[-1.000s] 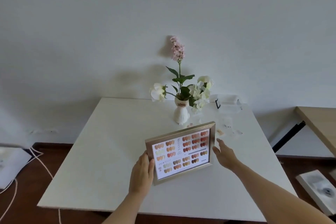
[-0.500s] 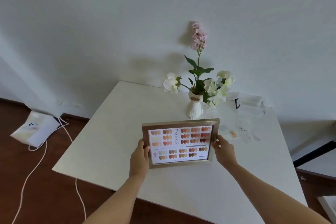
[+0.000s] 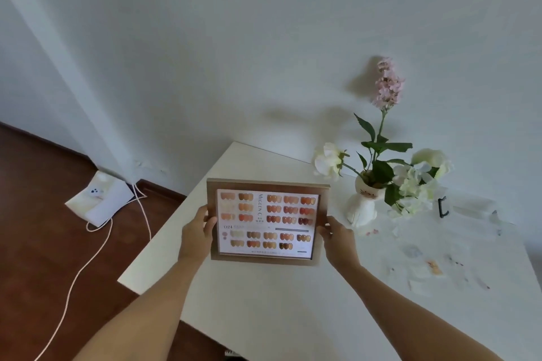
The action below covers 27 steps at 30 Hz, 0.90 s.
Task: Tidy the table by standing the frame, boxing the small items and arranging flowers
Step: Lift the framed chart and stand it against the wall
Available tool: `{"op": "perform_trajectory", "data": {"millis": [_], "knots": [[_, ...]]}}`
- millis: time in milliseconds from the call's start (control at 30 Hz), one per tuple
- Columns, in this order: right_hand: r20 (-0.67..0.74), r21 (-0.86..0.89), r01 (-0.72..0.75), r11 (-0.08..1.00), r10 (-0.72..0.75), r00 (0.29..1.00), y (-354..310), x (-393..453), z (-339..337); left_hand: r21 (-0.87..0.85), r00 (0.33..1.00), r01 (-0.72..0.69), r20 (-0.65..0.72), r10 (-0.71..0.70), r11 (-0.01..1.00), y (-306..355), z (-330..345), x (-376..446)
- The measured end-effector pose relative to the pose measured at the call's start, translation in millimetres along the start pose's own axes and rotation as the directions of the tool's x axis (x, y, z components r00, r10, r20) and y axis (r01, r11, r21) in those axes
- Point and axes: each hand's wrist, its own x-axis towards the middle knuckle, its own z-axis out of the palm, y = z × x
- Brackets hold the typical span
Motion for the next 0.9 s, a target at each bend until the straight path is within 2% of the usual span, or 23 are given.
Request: {"op": "perform_trajectory", "data": {"millis": [133, 300, 467, 700, 900], "knots": [[-0.018, -0.02, 0.025, 0.999, -0.026, 1.0, -31.9, 37.4, 35.5, -0.01, 1.0, -0.005, -0.023, 0.005, 1.0, -27.4, -13.3, 60.8], [-0.077, -0.006, -0.006, 1.0, 0.006, 0.997, -75.4, 88.2, 67.1, -0.027, 0.999, -0.004, 0.048, 0.006, 1.0, -49.5, -19.8, 146.1], [-0.156, 0.049, -0.073, 0.996, 0.08, 0.985, -105.7, 144.4, 87.6, -0.016, 0.991, -0.061, 0.122, 0.063, 0.998, -52.8, -12.0, 235.1], [-0.233, 0.042, -0.121, 0.992, 0.128, 0.964, -127.3, 227.9, 97.2, -0.026, 0.979, -0.104, 0.172, 0.107, 0.994, -48.8, 18.2, 334.6], [-0.287, 0.029, -0.146, 0.989, 0.148, 0.946, -126.9, 280.5, 102.4, -0.056, 0.971, -0.112, 0.207, 0.121, 0.992, -47.6, 48.7, 386.7]]}}
